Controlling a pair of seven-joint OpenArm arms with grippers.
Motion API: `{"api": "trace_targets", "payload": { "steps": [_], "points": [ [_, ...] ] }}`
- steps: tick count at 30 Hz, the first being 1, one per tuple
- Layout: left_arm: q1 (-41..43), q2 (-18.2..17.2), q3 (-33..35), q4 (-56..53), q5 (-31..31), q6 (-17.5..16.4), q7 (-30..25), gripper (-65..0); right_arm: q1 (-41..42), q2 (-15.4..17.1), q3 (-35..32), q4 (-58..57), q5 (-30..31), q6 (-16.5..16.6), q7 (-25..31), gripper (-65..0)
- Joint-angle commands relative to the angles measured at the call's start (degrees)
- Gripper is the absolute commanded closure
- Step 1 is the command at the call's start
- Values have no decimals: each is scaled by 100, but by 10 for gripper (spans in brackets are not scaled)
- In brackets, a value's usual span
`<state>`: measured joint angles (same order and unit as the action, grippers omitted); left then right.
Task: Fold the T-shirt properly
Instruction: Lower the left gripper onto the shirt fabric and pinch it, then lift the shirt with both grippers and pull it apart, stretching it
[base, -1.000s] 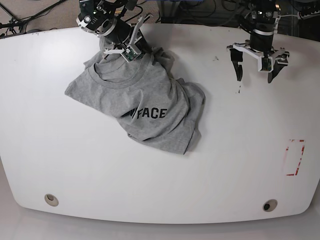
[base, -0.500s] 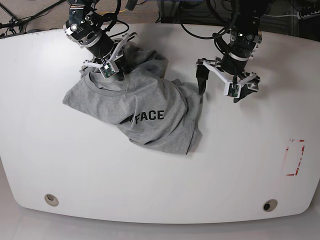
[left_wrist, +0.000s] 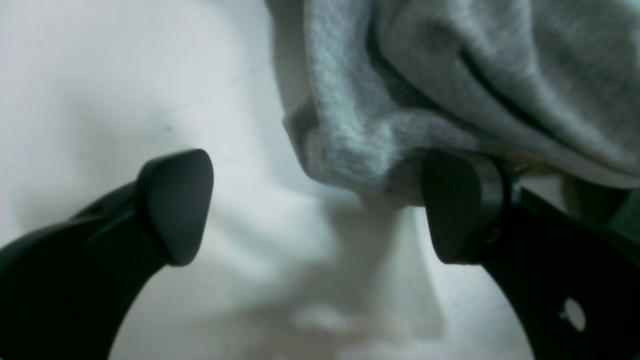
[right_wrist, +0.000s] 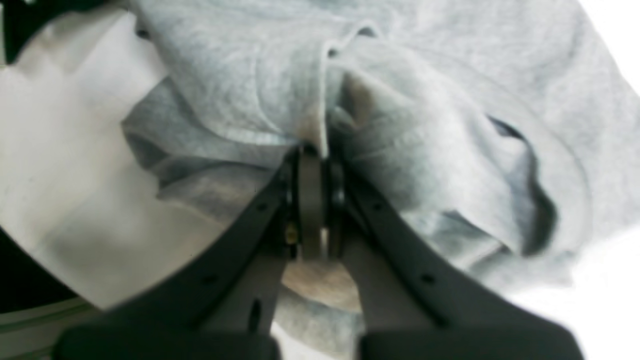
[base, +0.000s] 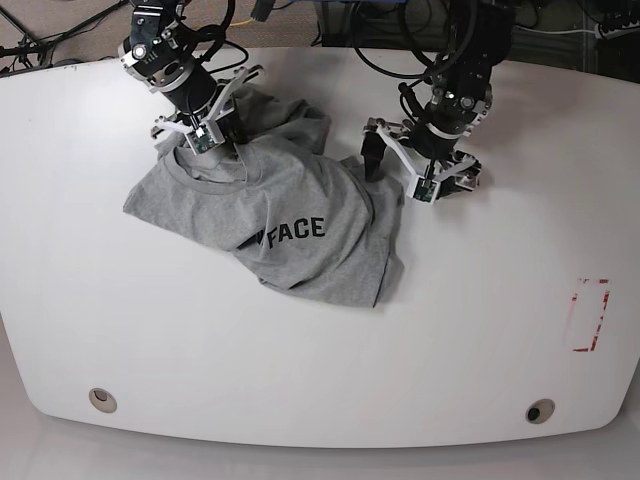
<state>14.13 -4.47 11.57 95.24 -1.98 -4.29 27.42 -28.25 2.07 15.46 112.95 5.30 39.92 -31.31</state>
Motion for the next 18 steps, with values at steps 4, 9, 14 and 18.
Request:
{"api": "trace_targets", "payload": {
  "steps": [4, 9, 14, 18],
  "points": [
    [-327, 152, 16, -324, -18, 3, -214, -632, 7, 35, 93, 182, 90, 8, 138, 0],
    [-547, 205, 43, -816, -18, -261, -382, -499, -1, 35, 93, 209, 90, 8, 138, 0],
    [-828, 205, 210, -1300, -18, -771, -390, -229, -45, 35, 93, 218, 90, 8, 138, 0],
    [-855, 205, 192, -1502, -18, -938, -399, 0, -80, 35, 93, 226, 90, 8, 138, 0]
  ]
}}
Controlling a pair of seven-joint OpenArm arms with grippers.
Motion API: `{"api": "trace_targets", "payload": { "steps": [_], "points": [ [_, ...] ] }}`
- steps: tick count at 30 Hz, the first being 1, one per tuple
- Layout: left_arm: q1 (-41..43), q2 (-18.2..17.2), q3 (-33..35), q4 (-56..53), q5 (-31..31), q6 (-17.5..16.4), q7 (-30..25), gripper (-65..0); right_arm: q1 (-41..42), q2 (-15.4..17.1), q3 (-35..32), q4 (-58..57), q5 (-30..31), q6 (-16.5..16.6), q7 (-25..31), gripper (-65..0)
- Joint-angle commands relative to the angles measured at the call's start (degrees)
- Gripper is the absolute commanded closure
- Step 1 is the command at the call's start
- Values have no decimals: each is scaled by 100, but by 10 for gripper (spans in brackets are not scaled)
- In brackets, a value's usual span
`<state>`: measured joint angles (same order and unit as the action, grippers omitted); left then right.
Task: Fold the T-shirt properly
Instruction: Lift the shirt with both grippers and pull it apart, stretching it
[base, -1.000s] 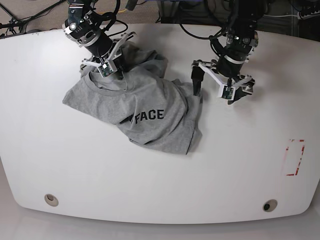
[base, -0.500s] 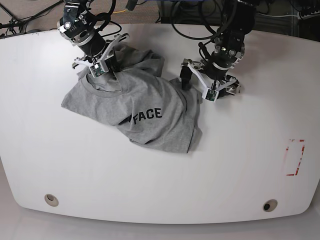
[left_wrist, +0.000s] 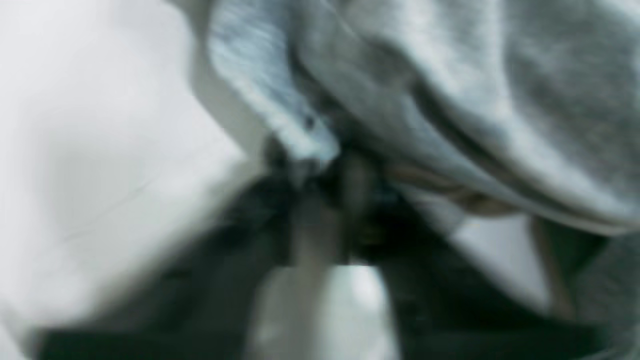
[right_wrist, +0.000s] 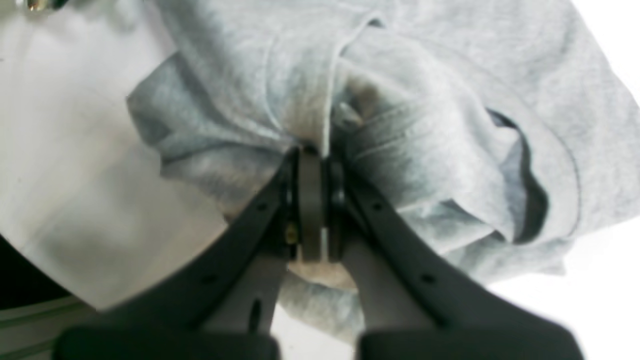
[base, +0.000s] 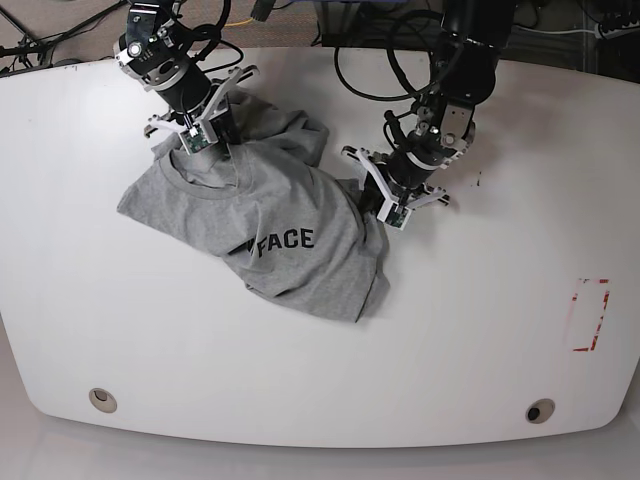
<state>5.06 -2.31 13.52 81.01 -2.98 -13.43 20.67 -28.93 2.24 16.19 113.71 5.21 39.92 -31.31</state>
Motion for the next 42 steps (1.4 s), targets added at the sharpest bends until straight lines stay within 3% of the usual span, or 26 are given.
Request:
{"api": "trace_targets", "payload": {
  "steps": [1, 8, 18, 26, 30, 42],
  "points": [
    [43, -11, -20, -114, 83, -6, 276, 0, -13, 18, 30, 141, 98, 8, 138, 0],
    [79, -81, -521, 184, 83, -50, 276, 0, 22, 44, 47, 123, 90, 8, 138, 0],
    [219, -714, -934, 1187, 92, -50, 320, 0, 427, 9, 478, 150, 98, 8, 120, 0],
    [378, -1110, -1383, 2127, 118, -42, 347, 0, 1280, 9, 847, 115, 98, 8, -583, 0],
    [360, -1207, -1805, 2514, 118, -50, 681, 0, 1658, 35, 865, 141, 98, 8, -909, 0],
    [-739, -1409, -1919, 2980, 109, -50, 1358, 0, 2959, 62, 847, 150, 90, 8, -1383, 0]
  ]
}}
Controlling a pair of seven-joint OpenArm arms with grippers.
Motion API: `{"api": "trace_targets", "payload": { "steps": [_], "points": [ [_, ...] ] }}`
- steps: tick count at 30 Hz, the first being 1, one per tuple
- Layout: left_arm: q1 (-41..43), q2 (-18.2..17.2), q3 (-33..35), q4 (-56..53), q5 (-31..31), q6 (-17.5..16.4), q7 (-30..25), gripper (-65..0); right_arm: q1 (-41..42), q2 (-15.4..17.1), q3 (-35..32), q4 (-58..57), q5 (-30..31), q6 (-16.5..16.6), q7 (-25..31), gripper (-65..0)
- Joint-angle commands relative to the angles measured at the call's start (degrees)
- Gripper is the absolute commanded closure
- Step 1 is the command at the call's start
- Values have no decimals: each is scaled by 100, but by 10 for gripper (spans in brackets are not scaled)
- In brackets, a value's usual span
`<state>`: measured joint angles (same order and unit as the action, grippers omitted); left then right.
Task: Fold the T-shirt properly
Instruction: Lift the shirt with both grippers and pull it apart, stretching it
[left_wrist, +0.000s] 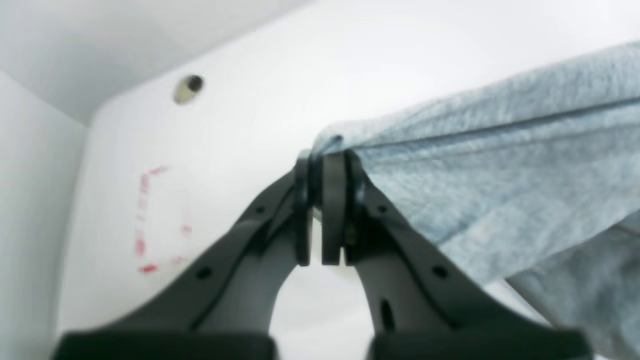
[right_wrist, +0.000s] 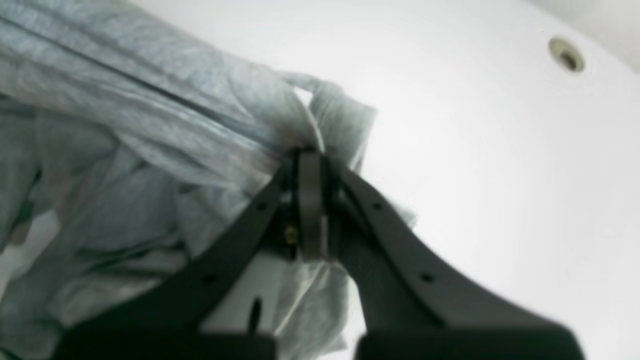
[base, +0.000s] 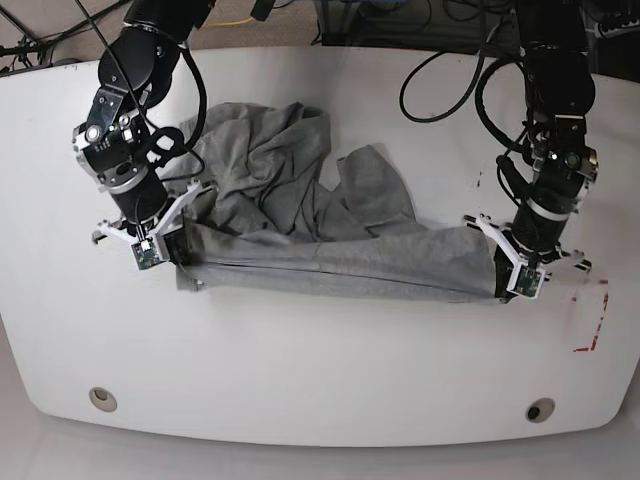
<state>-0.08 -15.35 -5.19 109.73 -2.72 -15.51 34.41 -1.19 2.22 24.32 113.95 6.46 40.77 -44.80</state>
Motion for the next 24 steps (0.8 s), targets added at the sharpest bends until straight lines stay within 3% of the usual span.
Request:
{"api": "trace_targets", "payload": {
  "steps": [1, 18, 24],
  "points": [
    [-348, -104, -48, 108, 83, 157, 27, 0, 291, 64, 26, 126, -35, -77, -114, 0],
    [-3074, -104, 550, 240, 74, 149, 1205, 0, 2400, 486, -1, 108, -26, -77, -975, 0],
    [-4120, -95, 734, 319, 74, 149, 1539, 0, 3227, 794, -467, 91, -79, -77, -1116, 0]
  ]
}}
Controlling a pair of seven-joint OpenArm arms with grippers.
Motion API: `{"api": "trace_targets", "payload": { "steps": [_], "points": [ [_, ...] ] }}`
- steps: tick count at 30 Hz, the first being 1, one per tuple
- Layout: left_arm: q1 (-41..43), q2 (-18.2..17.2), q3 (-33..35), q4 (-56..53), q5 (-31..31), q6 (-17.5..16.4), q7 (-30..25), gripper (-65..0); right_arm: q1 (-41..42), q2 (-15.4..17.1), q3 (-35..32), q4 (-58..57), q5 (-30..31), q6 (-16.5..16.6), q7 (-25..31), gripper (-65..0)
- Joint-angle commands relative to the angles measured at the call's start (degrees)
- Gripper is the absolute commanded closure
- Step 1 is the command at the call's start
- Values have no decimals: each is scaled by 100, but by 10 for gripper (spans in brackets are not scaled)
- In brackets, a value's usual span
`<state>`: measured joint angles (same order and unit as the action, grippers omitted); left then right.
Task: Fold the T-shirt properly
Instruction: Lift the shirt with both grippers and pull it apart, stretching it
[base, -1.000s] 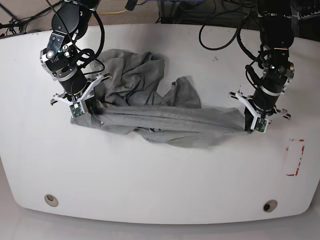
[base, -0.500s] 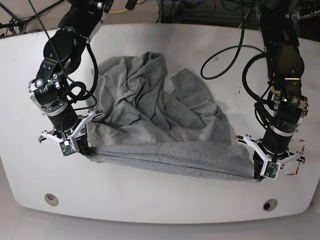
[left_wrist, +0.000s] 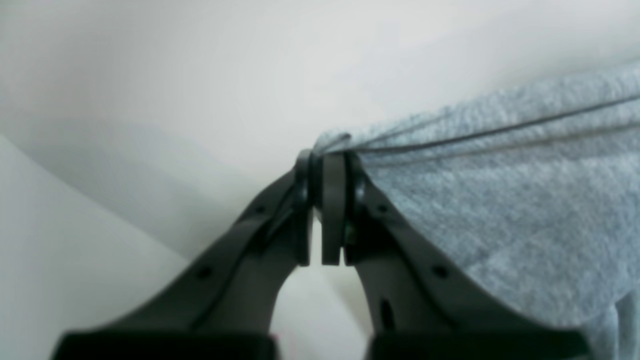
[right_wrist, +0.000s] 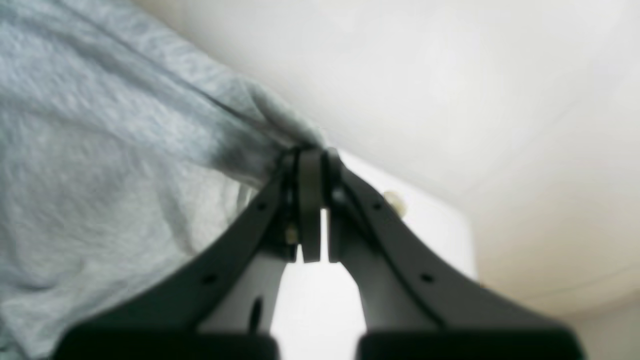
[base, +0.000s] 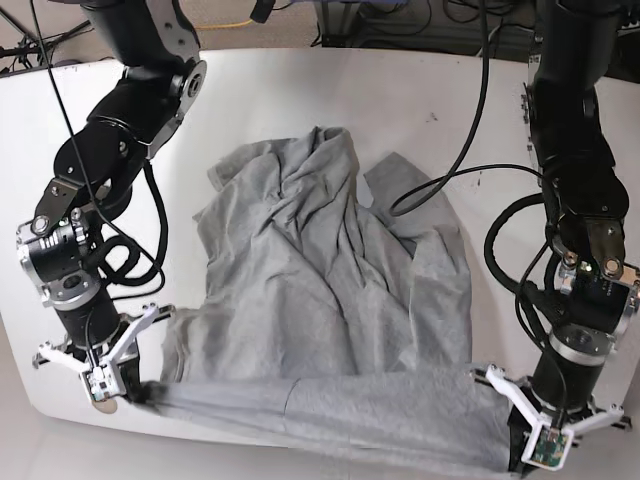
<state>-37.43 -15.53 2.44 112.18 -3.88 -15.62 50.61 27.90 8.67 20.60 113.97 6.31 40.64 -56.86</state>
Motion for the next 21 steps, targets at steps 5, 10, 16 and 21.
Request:
{"api": "trace_targets", "payload": {
  "steps": [5, 10, 16, 21],
  "points": [
    [-1211, -78, 104, 101, 190, 159, 42, 0, 968, 377, -359, 97, -275, -64, 11, 0],
    [-1897, -104, 112, 65, 190, 159, 42, 0, 1663, 439, -359, 80, -380, -64, -314, 0],
    [-2362, -87, 139, 92, 190, -175, 148, 0, 2023, 544, -825, 97, -679, -64, -367, 0],
    [-2178, -8, 235, 109, 181, -473, 631, 0, 1689, 544, -939, 176, -740, -64, -367, 0]
  ]
}}
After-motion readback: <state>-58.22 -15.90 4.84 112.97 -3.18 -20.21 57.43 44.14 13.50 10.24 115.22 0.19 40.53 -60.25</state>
